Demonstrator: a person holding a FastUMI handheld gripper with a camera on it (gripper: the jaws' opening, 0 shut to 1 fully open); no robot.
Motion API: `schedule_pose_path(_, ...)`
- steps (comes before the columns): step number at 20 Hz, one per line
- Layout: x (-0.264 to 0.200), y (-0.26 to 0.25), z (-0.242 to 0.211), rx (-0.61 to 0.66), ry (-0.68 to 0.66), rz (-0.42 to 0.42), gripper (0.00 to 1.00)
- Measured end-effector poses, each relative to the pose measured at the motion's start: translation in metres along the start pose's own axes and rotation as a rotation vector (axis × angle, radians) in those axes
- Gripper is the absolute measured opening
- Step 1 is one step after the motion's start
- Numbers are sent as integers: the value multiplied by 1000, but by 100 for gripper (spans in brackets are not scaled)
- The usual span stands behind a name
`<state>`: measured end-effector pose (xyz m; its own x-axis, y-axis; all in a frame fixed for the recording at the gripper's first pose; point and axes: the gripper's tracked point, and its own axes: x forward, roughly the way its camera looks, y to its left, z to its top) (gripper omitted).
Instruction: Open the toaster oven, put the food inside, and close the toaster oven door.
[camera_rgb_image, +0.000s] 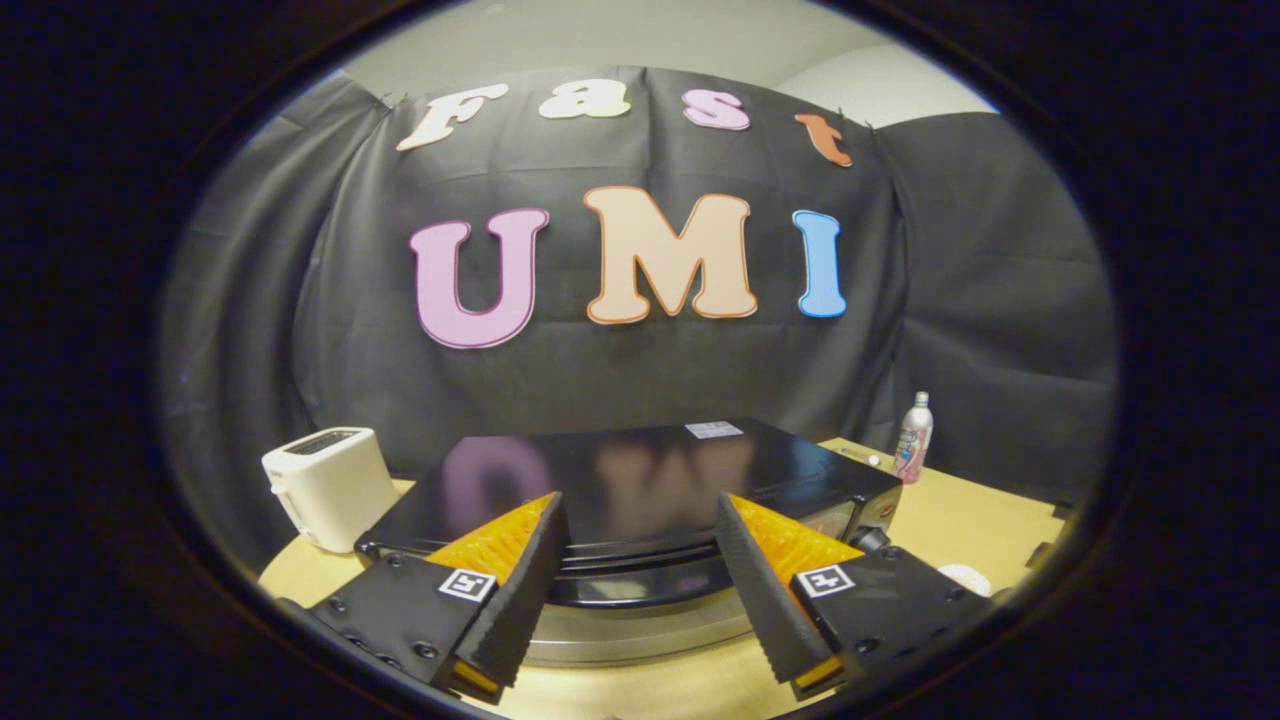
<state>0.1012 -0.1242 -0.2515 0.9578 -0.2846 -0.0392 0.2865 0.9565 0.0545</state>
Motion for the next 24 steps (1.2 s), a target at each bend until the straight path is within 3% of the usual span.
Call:
schedule_pose_path(6,-15,-3,-3,-16,-26,-9,93)
schedule_pose_path(11,-73,-24,-27,1,-4,-25,93)
schedule_pose_path(24,-122,-55,-105,-84,233,-119,93)
